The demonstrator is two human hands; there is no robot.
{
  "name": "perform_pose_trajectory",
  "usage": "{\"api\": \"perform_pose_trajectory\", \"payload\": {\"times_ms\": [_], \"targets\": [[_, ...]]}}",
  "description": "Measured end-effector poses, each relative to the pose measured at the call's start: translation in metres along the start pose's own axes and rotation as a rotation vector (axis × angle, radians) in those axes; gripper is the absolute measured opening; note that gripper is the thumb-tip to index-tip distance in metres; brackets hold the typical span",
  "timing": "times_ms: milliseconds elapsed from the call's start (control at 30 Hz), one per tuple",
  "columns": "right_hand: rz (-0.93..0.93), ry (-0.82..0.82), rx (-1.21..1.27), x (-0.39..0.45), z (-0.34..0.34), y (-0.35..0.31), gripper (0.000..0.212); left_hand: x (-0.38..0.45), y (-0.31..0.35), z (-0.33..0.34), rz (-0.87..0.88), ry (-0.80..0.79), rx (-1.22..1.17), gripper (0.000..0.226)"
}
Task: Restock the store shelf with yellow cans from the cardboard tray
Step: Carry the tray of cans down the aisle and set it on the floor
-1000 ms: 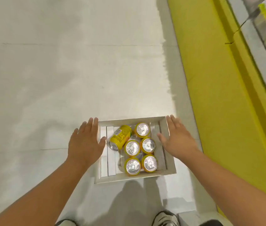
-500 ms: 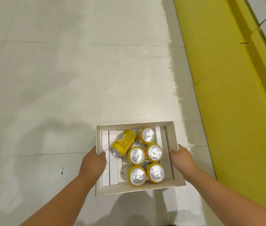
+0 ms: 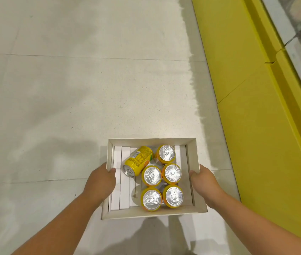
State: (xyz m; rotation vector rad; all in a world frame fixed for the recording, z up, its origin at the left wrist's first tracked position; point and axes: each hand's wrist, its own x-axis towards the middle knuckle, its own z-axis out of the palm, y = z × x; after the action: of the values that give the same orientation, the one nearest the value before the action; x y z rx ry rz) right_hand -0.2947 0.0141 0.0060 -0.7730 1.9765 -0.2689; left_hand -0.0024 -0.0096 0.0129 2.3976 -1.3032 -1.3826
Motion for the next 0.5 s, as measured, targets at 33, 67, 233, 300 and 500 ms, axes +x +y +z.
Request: {"api": "perform_pose_trajectory", "payload": {"times_ms": [33,67,233,300,500], "targets": [[-0.01,0.001,0.001,-0.009,-0.004,-0.01,0.03,-0.005,0.006,-0.012,0.005,0.011,0.0,0.032],[-0.023,0.002,0.0,-0.019,-0.009,-0.022,0.029,-0.012,0.012,-0.026,0.006,0.019,-0.006,0.03],[-0.096,-0.002,-0.012,-0.091,-0.046,-0.102,0.025,-0.078,0.05,-0.12,-0.007,0.05,-0.054,0.031],[-0.124,-0.024,-0.029,-0.131,-0.065,-0.142,0.023,-0.112,0.067,-0.166,-0.017,0.075,-0.063,0.031],[-0.185,-0.026,-0.076,-0.27,-0.129,-0.263,0.024,-0.22,0.133,-0.316,-0.044,0.091,-0.06,0.032]]}}
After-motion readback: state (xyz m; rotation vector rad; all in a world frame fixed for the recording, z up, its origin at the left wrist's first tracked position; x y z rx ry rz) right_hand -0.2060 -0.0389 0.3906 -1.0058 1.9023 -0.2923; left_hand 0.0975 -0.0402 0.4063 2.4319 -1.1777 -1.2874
